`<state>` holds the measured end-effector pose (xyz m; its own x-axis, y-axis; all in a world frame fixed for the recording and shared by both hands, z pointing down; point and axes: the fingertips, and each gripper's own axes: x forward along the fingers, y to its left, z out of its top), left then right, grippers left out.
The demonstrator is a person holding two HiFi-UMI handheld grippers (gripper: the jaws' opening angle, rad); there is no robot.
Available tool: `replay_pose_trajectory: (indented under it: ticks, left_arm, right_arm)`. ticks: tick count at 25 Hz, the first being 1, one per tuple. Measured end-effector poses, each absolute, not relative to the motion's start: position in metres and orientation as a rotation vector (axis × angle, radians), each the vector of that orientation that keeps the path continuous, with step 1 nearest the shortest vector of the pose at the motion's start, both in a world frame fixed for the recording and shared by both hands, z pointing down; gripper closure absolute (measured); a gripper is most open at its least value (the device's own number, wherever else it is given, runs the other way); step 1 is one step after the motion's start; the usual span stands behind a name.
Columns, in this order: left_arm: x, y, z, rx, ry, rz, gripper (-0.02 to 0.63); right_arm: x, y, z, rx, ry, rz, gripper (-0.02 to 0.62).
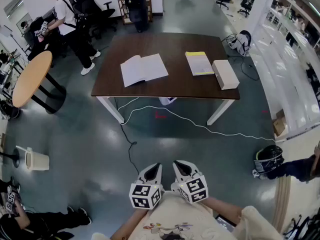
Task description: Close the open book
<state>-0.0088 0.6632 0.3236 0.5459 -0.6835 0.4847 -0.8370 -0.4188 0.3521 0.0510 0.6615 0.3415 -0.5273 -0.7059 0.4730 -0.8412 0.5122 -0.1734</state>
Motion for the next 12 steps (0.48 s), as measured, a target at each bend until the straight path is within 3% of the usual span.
replay_pose_trajectory:
  ticks: [12]
  left_arm:
    - [0.025, 0.674, 0.316, 2.24, -1.184, 0.321, 0.6]
  right_arm:
    - [0.089, 0.664, 0.34, 1.308, -2.428, 0.608, 0.591]
